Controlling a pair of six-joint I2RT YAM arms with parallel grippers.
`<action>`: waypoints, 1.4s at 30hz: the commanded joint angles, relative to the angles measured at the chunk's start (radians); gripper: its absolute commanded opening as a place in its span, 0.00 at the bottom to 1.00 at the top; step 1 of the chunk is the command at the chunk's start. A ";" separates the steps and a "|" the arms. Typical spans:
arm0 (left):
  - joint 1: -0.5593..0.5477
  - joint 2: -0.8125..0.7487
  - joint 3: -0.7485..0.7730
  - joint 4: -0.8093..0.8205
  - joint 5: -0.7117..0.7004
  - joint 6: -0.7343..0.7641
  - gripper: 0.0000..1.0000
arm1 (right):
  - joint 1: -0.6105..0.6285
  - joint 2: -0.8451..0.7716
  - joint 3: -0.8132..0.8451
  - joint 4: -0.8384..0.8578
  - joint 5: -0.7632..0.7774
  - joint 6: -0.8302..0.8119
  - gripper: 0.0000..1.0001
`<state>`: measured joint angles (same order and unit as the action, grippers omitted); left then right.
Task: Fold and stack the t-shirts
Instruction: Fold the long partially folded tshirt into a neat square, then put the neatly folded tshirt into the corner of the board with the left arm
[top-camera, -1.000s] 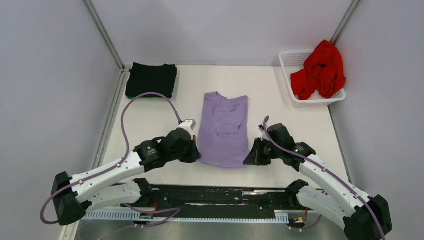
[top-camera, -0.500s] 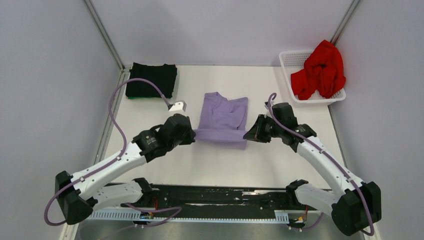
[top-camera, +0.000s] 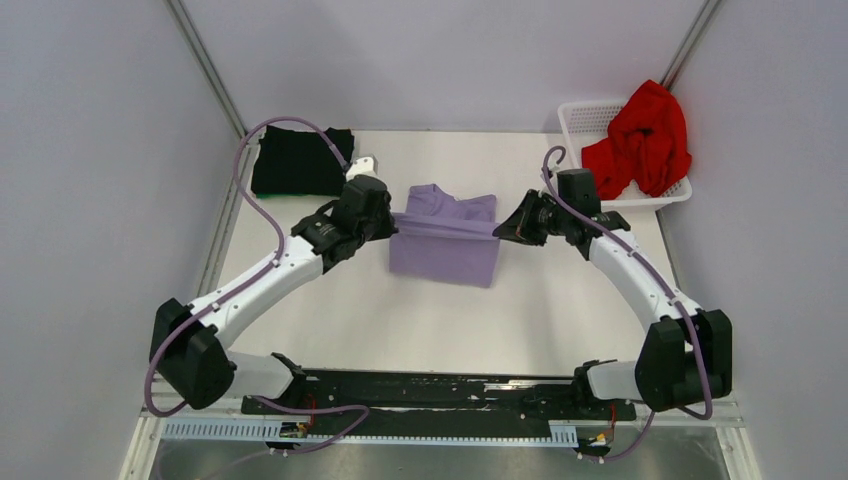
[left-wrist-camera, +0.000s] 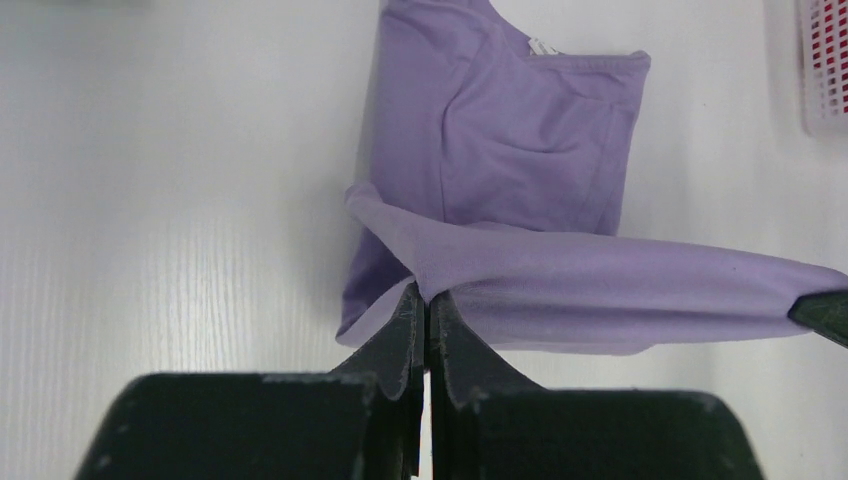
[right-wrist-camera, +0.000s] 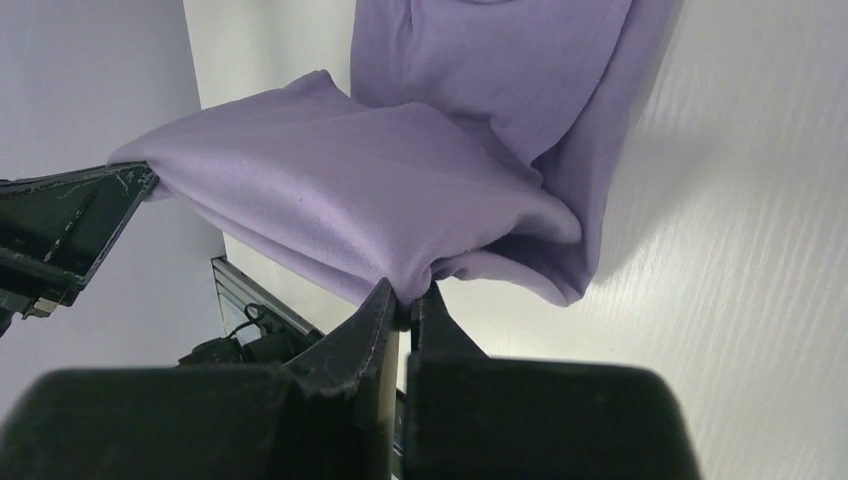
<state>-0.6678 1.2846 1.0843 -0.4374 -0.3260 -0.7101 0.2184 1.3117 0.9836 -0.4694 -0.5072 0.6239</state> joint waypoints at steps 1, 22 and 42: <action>0.072 0.085 0.086 0.045 -0.007 0.078 0.00 | -0.052 0.063 0.081 0.058 0.001 -0.047 0.00; 0.296 0.610 0.420 0.057 0.207 0.102 0.01 | -0.136 0.533 0.360 0.173 -0.031 -0.026 0.03; 0.330 0.663 0.419 0.272 0.689 0.083 1.00 | -0.065 0.468 0.266 0.327 -0.182 -0.058 1.00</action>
<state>-0.3317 1.9942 1.5349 -0.2790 0.1997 -0.5865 0.1127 1.8549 1.3014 -0.2665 -0.5808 0.5697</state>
